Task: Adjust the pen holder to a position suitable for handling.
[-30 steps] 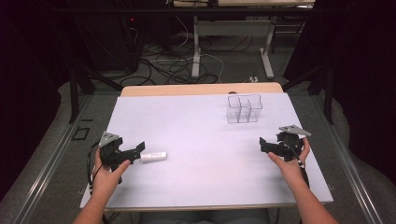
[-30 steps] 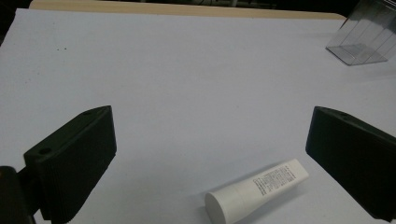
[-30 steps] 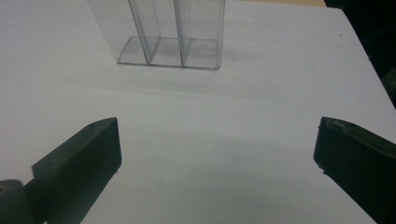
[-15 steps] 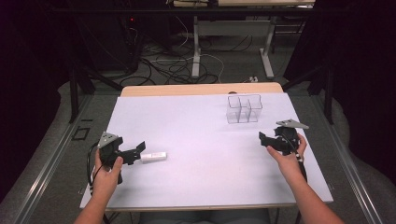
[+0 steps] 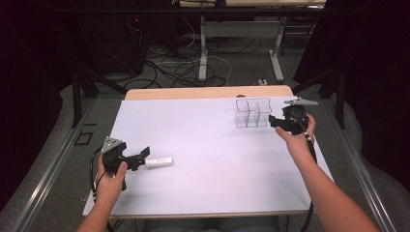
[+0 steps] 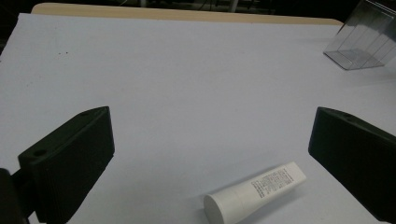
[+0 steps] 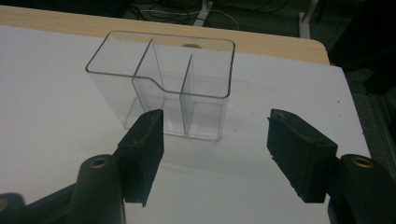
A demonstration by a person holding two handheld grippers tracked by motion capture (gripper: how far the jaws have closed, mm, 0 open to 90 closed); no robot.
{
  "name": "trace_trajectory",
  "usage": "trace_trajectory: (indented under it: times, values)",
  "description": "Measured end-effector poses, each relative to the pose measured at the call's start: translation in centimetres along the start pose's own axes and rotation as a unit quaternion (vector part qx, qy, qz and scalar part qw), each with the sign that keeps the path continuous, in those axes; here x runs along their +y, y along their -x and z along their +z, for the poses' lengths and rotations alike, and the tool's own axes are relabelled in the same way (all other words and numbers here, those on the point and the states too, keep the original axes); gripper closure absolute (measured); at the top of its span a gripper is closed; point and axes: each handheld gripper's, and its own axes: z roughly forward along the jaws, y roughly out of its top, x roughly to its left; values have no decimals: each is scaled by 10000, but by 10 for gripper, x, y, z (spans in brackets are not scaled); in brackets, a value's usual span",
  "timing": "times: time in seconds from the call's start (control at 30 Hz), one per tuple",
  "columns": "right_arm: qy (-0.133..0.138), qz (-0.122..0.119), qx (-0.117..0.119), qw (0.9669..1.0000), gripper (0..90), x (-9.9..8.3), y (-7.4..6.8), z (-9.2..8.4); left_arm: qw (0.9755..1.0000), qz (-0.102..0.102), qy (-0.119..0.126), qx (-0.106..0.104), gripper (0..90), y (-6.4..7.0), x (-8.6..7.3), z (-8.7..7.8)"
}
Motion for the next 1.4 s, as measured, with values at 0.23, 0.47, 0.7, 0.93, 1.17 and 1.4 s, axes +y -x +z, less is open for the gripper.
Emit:
trace_trajectory:
  times: [0.23,0.47,0.7,0.93,1.17,1.4]
  values:
    - [-67,-115,-89,9999,388,28,-3,10,10000,8,-25,-1,4,1,-1,0]
    - [-171,-39,-172,9997,447,43,-2,23,10000,-20,-18,23,4,-1,-2,-1]
    - [-279,69,-203,9994,532,48,5,41,10000,-1,-47,32,4,-3,-2,-1]
    - [-457,133,-115,9988,592,44,9,59,10000,-6,-67,58,4,-3,-3,-1]
    - [-558,158,-126,9982,625,41,10,76,9999,30,-70,81,4,-2,-3,-1]
    - [-685,217,-193,9972,659,37,12,89,9999,-3,-73,101,4,-1,-4,-1]
